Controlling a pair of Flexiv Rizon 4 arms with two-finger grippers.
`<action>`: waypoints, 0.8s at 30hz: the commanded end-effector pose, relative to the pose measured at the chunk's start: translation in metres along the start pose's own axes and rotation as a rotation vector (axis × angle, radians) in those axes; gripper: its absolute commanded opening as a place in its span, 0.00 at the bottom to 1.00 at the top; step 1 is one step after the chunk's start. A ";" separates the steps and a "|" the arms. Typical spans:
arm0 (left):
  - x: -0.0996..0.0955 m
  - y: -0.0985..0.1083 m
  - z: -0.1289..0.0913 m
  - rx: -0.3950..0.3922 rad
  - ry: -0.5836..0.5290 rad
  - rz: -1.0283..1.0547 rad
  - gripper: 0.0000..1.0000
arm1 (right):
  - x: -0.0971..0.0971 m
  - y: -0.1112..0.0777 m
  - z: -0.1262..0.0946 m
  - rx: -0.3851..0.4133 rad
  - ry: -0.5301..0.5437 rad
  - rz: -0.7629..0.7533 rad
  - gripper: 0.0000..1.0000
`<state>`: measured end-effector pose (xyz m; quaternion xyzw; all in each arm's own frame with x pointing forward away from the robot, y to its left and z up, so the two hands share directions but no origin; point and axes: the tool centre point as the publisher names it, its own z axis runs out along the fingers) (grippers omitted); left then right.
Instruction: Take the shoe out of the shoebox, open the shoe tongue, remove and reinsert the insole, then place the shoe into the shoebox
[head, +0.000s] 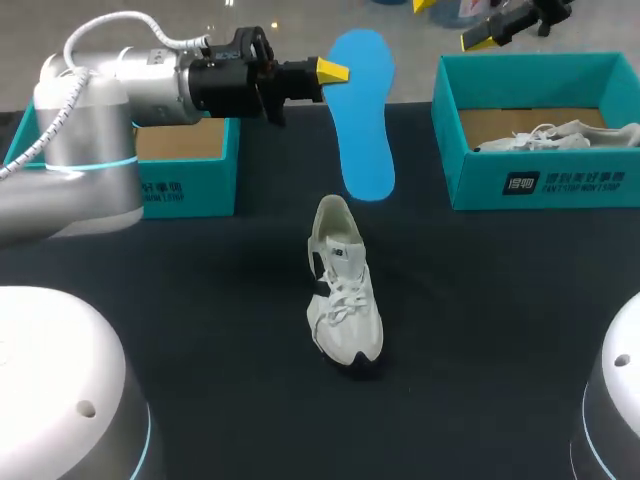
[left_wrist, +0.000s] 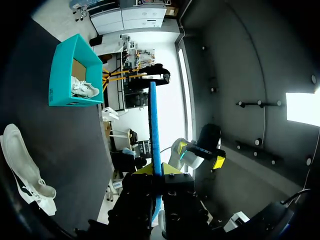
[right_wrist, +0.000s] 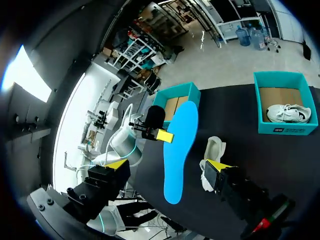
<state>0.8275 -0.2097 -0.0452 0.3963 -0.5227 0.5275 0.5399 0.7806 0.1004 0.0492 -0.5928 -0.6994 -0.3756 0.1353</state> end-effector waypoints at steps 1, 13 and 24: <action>-0.001 0.000 0.005 0.005 -0.002 -0.004 0.00 | 0.007 0.009 0.014 0.028 -0.367 0.010 1.00; -0.002 0.001 0.009 -0.002 0.000 -0.009 0.00 | 0.000 0.007 0.022 0.014 -0.506 0.018 1.00; -0.009 0.000 0.007 0.001 -0.011 -0.042 0.00 | 0.028 0.005 0.045 0.091 -0.786 -0.075 1.00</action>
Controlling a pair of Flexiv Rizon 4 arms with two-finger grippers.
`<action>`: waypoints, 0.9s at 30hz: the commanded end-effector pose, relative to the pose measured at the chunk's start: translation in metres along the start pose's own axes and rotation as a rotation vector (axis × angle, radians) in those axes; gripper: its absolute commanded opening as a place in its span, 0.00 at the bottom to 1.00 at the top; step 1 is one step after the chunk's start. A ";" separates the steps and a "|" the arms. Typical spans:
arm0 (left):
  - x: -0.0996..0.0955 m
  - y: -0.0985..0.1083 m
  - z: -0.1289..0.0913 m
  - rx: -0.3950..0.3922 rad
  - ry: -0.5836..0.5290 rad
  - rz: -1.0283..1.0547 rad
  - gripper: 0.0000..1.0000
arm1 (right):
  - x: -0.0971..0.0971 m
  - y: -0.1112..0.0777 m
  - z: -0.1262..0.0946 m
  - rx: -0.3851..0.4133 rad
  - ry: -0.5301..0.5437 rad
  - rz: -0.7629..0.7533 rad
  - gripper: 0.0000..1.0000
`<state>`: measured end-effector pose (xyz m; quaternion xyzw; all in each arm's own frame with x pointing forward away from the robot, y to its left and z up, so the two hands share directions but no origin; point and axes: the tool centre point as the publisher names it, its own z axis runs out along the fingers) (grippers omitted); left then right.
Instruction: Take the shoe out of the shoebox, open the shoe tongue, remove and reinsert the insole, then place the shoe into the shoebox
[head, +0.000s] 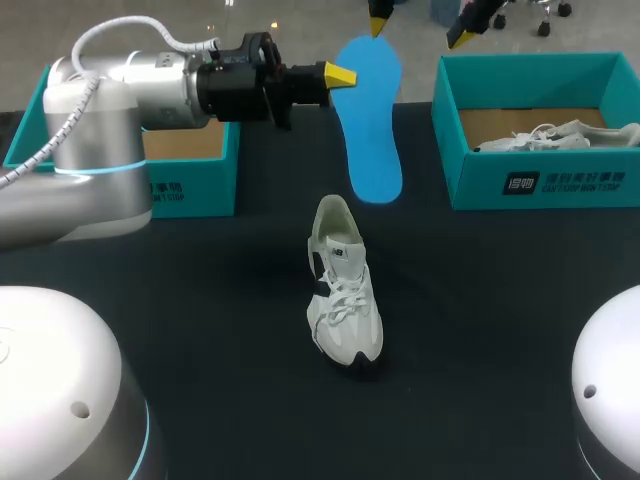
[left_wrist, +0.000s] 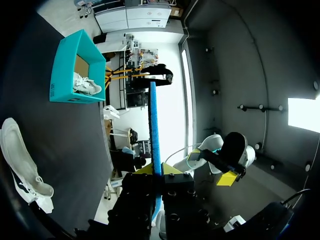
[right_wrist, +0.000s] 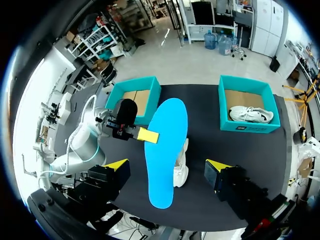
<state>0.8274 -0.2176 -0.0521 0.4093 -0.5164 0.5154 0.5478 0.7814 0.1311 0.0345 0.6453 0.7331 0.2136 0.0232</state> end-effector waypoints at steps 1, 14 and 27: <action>-0.001 0.000 0.000 0.000 -0.003 -0.003 0.00 | 0.023 0.010 0.006 0.044 -0.337 -0.039 1.00; -0.001 -0.003 0.000 -0.001 -0.008 -0.008 0.00 | 0.047 0.001 0.019 0.073 -0.396 -0.047 1.00; 0.000 -0.001 -0.004 -0.002 -0.013 -0.003 0.00 | 0.048 -0.002 0.022 0.078 -0.412 0.002 1.00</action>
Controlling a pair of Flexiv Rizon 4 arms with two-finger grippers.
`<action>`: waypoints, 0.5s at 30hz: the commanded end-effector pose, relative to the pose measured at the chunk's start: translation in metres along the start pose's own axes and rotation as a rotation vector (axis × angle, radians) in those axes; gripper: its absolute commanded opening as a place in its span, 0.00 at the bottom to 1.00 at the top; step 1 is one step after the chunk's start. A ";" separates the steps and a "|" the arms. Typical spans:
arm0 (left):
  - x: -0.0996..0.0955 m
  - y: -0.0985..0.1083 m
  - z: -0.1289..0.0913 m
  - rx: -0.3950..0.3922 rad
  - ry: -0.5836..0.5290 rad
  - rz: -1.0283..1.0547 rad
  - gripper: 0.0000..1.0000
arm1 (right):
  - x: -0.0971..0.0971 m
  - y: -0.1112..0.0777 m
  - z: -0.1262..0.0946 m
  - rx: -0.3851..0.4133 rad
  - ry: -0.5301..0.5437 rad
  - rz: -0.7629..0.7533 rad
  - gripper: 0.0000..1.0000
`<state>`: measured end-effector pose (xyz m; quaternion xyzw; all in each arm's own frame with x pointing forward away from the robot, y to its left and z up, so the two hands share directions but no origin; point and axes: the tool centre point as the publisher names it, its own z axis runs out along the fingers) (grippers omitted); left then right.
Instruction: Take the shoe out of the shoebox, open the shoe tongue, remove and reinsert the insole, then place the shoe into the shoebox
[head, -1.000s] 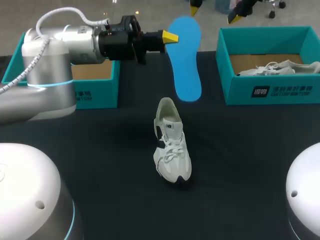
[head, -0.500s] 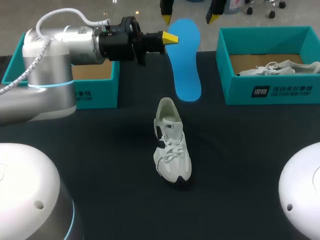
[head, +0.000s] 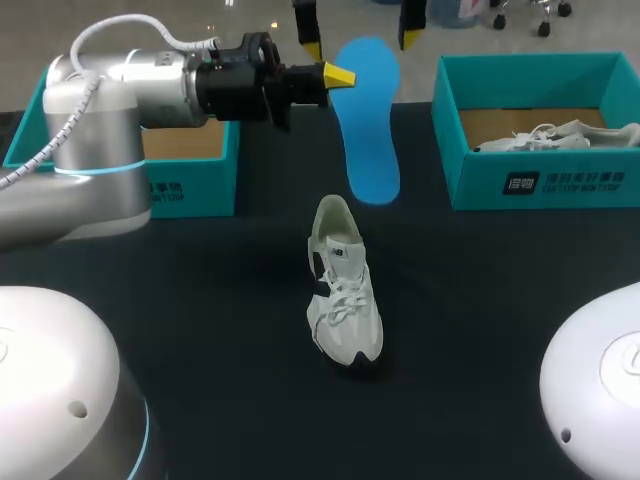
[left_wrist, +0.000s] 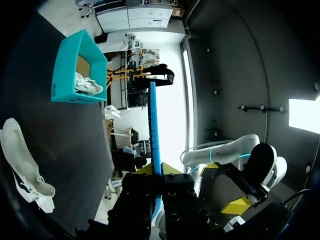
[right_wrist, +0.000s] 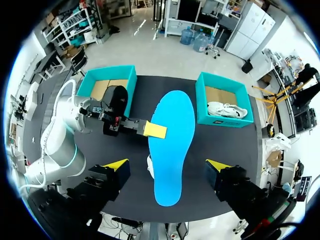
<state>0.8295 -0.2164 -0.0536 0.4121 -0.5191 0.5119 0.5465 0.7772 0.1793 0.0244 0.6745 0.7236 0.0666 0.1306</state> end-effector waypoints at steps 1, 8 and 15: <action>0.001 0.002 -0.002 0.000 -0.003 0.001 0.00 | 0.004 0.002 -0.001 0.004 -0.050 0.001 1.00; 0.000 0.004 -0.003 0.001 -0.007 0.001 0.00 | 0.004 0.002 -0.001 0.004 -0.050 0.001 1.00; -0.001 0.006 -0.003 0.007 -0.008 -0.001 0.00 | 0.004 0.002 -0.001 0.004 -0.050 0.001 1.00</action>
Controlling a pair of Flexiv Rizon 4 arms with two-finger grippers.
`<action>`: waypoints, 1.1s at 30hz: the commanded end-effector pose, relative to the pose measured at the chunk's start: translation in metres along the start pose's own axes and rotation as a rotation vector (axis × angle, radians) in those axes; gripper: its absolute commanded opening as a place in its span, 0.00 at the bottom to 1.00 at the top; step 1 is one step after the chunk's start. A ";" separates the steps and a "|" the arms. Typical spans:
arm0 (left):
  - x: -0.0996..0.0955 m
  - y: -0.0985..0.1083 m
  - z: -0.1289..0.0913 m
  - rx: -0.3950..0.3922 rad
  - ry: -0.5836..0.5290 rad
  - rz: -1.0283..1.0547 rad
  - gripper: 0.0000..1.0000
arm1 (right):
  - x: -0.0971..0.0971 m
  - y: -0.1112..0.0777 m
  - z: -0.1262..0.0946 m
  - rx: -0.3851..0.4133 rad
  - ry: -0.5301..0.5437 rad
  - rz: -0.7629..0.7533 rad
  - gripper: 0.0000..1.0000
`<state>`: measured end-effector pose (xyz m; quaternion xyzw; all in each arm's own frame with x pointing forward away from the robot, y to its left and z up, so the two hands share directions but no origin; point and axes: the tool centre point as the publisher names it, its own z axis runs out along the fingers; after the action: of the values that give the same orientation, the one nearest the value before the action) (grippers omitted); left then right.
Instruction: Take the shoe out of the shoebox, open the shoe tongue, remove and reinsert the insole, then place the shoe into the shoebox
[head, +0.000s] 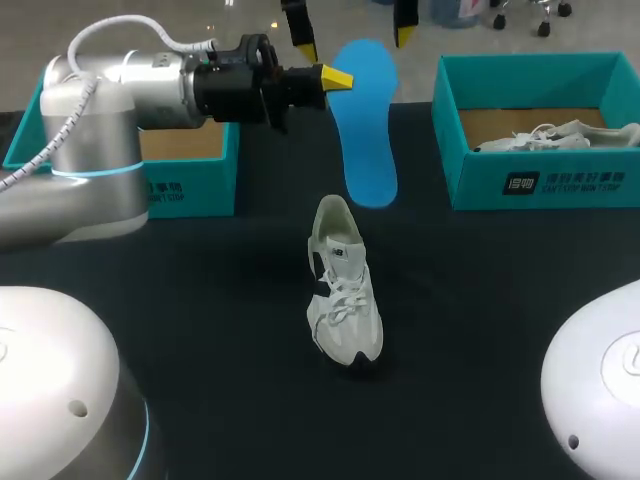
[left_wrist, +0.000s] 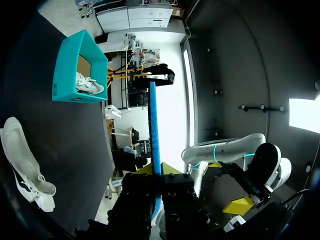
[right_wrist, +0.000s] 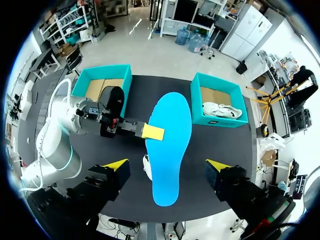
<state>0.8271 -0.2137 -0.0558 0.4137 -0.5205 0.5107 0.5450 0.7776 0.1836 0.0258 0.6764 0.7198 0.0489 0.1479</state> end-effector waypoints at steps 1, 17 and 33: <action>0.000 0.003 0.000 0.008 -0.003 0.001 0.00 | 0.000 0.001 0.000 0.002 0.000 0.000 1.00; 0.001 0.005 0.001 0.011 0.003 0.013 0.00 | -0.033 0.000 0.017 0.010 0.313 0.107 1.00; 0.003 0.005 -0.007 0.009 0.021 0.003 0.00 | -0.037 -0.005 0.032 -0.005 0.750 0.193 1.00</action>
<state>0.8252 -0.2093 -0.0545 0.4119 -0.5203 0.5160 0.5416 0.7807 0.1474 0.0064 0.7168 0.6689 0.1966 -0.0145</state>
